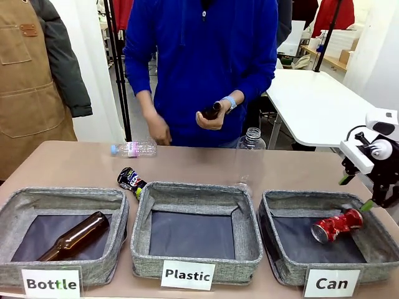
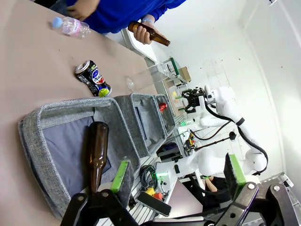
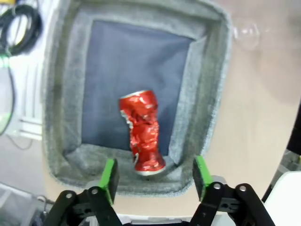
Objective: Sort the can waste into the basket.
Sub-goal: Pick up the can waste from the table and place it in the right Fabric basket.
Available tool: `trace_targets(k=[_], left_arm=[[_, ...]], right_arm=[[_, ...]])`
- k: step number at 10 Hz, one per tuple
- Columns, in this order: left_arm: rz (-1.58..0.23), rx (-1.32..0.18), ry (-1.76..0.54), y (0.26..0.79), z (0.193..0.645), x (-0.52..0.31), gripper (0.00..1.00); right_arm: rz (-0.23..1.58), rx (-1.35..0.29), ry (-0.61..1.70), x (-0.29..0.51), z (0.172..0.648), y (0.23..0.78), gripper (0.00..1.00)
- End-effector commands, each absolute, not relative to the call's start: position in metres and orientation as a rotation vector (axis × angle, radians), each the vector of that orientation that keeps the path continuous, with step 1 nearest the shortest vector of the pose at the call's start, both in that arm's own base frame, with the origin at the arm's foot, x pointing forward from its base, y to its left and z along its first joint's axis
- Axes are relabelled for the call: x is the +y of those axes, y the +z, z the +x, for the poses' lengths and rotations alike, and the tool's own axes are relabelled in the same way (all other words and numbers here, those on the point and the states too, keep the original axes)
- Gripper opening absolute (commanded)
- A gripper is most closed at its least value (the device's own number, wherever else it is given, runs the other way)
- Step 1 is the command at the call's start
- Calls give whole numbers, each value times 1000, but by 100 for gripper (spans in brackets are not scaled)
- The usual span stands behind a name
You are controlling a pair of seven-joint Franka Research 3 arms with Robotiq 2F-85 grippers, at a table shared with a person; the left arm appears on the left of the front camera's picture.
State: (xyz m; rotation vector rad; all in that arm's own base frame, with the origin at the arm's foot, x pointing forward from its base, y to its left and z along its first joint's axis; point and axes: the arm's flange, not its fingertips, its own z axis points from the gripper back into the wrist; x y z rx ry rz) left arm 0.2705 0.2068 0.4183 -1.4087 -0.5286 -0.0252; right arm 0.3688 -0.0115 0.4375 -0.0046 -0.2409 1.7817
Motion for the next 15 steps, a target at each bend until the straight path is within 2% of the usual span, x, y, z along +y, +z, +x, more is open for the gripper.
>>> trace_targets(k=[1,2,3,4,5,6,8,9,10,12,13,15], left_arm=[[-1411,-535,-49,419,269,207,100],[-1411,-535,-49,419,269,207,100],[-1411,-535,-49,419,269,207,100],[-1411,-535,-49,419,269,207,100],[-1411,-535,-49,419,269,207,100],[-1411,-535,-49,419,269,207,100],[-1411,-535,-49,419,269,207,100],[-1411,-535,-49,419,269,207,100],[-1411,-535,-49,419,269,207,100],[-1411,-535,-49,419,269,207,100],[-1411,-535,-49,419,269,207,100],[-1411,-535,-49,419,269,207,100]], right_arm=[[31,-220,1820,-13,373,434,100],[96,-250,1825,-15,376,434,100],[165,-313,1717,-18,381,436,100],[359,-455,1600,-24,388,444,100],[629,-512,1448,-30,394,451,100],[801,-584,1276,-39,401,456,100],[900,-621,841,-59,419,451,100],[1005,-578,737,-65,430,439,100],[1168,-439,650,-70,446,419,100],[1348,-172,493,-78,455,388,100],[1335,-155,426,-84,446,388,100],[1259,-255,483,-86,428,406,100]])
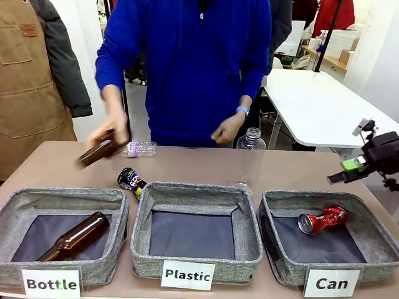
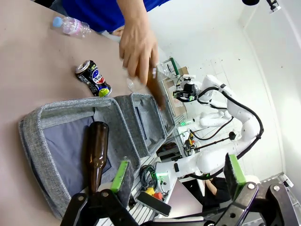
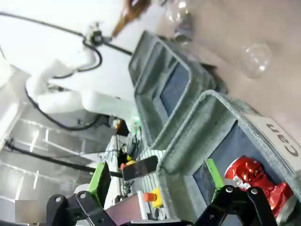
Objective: Sort the can waste into the basket.
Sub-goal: Pick up the can waste from the table and place it in the right Fabric basket.
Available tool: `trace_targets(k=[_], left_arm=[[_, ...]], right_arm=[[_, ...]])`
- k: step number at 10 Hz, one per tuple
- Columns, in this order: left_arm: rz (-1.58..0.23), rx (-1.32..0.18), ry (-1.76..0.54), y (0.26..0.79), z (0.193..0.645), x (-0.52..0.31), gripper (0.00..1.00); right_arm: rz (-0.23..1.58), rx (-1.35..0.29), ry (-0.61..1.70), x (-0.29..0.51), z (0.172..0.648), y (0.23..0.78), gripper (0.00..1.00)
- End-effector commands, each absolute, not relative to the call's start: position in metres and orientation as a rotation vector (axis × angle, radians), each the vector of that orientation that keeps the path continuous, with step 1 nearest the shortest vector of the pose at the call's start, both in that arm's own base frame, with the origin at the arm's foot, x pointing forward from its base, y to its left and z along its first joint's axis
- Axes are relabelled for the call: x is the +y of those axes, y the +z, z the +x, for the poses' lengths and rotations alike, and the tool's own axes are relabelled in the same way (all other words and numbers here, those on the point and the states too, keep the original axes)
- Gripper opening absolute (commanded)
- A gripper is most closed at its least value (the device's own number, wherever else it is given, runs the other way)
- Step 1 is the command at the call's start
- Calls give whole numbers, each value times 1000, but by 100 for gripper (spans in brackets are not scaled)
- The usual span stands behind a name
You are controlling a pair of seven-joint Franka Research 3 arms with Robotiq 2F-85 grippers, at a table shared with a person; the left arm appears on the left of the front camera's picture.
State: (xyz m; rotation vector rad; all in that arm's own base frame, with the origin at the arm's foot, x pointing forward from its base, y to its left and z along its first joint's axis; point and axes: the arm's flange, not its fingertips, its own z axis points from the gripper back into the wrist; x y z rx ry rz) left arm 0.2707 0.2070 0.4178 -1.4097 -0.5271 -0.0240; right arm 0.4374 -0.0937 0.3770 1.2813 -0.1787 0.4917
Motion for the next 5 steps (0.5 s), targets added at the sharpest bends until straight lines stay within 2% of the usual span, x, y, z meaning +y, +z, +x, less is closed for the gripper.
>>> trace_targets(k=[1,2,3,5], left_arm=[[-1411,-535,-49,419,269,207,100],[-1410,-527,-24,418,271,207,100],[-1388,-443,-28,451,240,208,100],[-1206,-413,-116,498,196,230,100]], right_arm=[[1254,-251,637,-78,428,406,100],[1281,-179,492,-94,437,377,100],[1281,-179,492,-94,437,377,100],[1281,-179,492,-94,437,377,100]])
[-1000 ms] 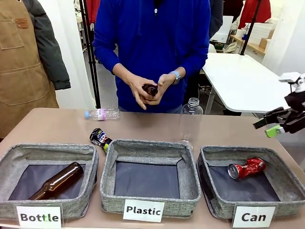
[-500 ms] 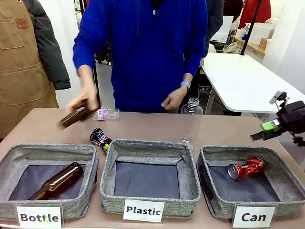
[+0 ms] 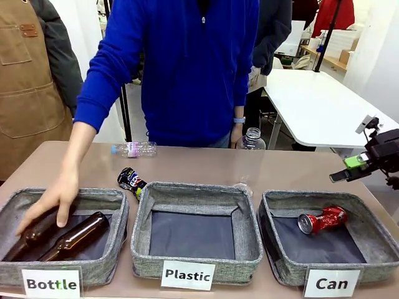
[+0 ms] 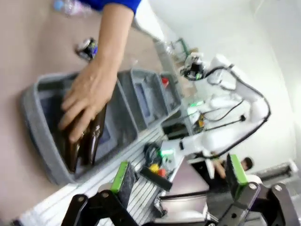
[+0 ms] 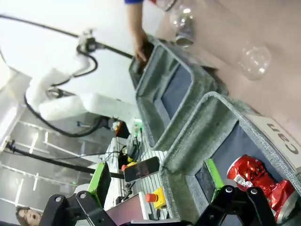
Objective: Sort the can waste into the basket.
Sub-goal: Pick up the can waste from the table and place it in the right Fabric basket.
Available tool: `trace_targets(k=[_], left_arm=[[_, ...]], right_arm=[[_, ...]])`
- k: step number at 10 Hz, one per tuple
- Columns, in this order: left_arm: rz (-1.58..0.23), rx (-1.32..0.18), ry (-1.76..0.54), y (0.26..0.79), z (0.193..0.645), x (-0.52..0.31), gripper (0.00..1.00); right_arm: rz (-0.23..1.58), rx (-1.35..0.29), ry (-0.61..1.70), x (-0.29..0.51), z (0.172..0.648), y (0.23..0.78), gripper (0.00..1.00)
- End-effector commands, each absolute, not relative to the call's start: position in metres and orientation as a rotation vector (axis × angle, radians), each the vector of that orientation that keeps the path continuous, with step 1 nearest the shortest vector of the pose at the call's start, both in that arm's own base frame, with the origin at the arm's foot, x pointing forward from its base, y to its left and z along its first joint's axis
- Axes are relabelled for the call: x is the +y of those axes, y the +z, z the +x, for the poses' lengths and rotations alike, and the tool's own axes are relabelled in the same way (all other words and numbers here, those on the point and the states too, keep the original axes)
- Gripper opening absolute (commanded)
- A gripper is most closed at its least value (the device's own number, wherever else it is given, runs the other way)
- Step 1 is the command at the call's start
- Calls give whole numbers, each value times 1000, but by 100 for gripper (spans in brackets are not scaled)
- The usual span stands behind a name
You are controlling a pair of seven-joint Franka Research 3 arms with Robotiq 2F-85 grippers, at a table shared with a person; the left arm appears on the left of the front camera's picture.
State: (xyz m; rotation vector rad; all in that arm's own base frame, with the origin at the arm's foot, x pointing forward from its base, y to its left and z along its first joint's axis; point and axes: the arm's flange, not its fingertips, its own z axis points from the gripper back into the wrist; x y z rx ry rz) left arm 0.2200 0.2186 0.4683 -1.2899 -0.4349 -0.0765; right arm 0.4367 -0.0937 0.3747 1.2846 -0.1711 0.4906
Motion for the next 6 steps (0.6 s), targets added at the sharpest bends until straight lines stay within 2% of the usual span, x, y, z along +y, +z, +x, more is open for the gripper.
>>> trace_targets(k=[1,4,6], left_arm=[[-1203,-352,-138,506,180,246,100],[-1162,-418,-84,507,173,269,100],[-1230,-418,-96,507,172,259,100]], right_arm=[[1281,-179,492,-94,437,377,100],[1281,-179,492,-94,437,377,100],[1281,-179,492,-94,437,377,100]])
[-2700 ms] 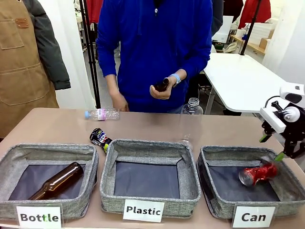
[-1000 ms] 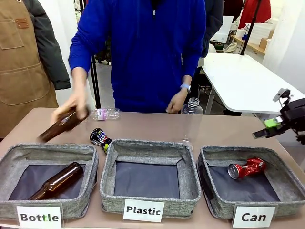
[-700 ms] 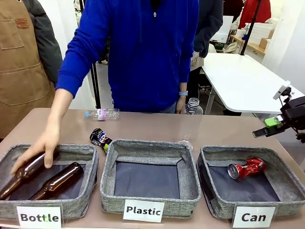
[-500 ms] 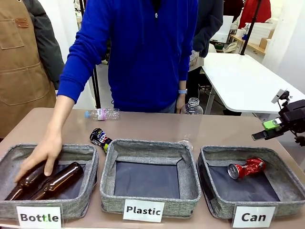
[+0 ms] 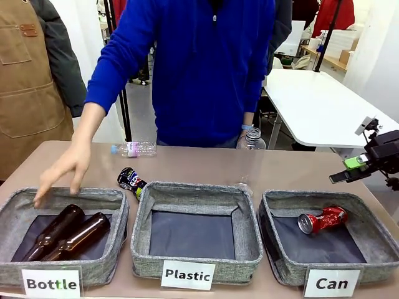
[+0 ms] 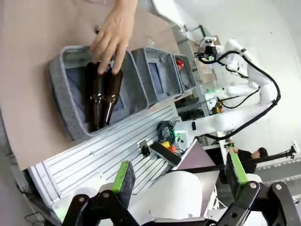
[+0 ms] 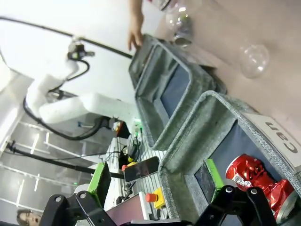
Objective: Sort the can waste into the basket.
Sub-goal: Pick up the can waste from the table and place it in the right Fabric basket.
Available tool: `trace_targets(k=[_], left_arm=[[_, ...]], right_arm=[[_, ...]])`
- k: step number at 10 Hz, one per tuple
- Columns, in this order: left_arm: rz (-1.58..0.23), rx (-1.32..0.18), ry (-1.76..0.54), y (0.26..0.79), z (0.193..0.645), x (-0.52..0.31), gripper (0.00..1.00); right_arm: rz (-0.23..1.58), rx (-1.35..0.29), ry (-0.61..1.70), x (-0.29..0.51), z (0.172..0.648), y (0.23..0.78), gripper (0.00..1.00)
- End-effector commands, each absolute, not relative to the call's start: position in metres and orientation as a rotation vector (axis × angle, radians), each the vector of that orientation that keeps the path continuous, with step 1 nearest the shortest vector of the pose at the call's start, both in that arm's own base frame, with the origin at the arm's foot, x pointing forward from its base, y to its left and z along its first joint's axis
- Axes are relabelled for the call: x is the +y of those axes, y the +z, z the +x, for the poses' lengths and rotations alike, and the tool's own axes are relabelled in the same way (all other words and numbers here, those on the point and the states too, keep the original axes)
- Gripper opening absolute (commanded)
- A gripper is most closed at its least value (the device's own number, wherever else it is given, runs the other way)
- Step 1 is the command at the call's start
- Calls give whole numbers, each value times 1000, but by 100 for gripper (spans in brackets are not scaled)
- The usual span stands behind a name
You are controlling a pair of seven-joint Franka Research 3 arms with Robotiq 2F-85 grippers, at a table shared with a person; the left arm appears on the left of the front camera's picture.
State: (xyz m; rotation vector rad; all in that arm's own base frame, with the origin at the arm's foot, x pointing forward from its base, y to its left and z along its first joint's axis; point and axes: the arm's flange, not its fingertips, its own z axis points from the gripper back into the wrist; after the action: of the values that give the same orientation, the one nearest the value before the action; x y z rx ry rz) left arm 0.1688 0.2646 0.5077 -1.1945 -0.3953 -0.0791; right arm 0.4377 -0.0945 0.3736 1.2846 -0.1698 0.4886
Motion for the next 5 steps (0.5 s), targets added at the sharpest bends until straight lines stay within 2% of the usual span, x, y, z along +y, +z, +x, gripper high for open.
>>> trace_targets(k=[1,5], left_arm=[[-1257,-399,-145,507,174,250,100],[-1274,-260,-215,469,204,196,100]], right_arm=[[1281,-179,492,-94,437,377,100],[1281,-179,492,-94,437,377,100]])
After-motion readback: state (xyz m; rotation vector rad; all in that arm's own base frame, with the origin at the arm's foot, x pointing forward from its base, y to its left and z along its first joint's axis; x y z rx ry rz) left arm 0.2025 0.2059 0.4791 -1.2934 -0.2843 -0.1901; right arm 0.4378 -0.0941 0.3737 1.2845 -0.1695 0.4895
